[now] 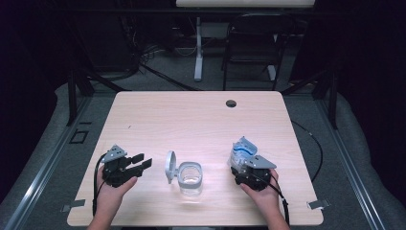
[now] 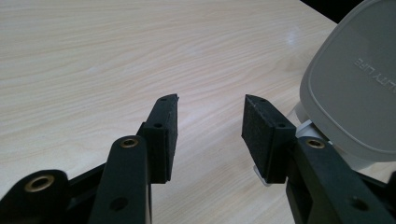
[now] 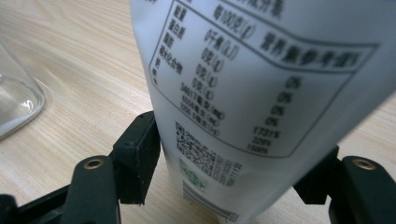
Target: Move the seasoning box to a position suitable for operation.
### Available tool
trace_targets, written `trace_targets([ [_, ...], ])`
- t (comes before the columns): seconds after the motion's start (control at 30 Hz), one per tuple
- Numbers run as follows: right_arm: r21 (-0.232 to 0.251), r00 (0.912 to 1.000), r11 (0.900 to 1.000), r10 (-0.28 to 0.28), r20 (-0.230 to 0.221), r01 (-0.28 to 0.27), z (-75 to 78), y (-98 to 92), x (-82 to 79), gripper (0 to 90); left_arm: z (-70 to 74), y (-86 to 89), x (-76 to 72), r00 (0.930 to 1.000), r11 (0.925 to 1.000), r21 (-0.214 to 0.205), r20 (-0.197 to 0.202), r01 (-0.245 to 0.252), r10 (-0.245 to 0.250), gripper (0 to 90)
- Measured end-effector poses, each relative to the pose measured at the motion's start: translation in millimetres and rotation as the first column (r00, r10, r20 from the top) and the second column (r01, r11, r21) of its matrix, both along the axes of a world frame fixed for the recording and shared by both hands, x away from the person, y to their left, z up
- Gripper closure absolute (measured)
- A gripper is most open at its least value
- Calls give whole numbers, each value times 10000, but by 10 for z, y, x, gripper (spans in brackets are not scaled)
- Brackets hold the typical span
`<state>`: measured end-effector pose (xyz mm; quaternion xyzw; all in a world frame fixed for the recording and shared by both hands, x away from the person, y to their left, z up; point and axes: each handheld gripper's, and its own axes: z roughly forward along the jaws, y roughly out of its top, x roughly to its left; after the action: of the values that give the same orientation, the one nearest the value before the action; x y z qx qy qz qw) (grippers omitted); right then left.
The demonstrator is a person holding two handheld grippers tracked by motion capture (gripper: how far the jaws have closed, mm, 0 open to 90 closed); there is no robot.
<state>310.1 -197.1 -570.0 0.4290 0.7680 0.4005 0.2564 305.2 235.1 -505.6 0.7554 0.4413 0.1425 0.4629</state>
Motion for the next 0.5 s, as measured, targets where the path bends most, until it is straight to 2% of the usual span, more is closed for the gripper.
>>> trace_targets([
  [0.5, -104, 10000, 9999, -53, 39, 54, -27, 19, 17, 347, -1, 13, 1, 10000, 10000, 32, -37, 8, -8, 561],
])
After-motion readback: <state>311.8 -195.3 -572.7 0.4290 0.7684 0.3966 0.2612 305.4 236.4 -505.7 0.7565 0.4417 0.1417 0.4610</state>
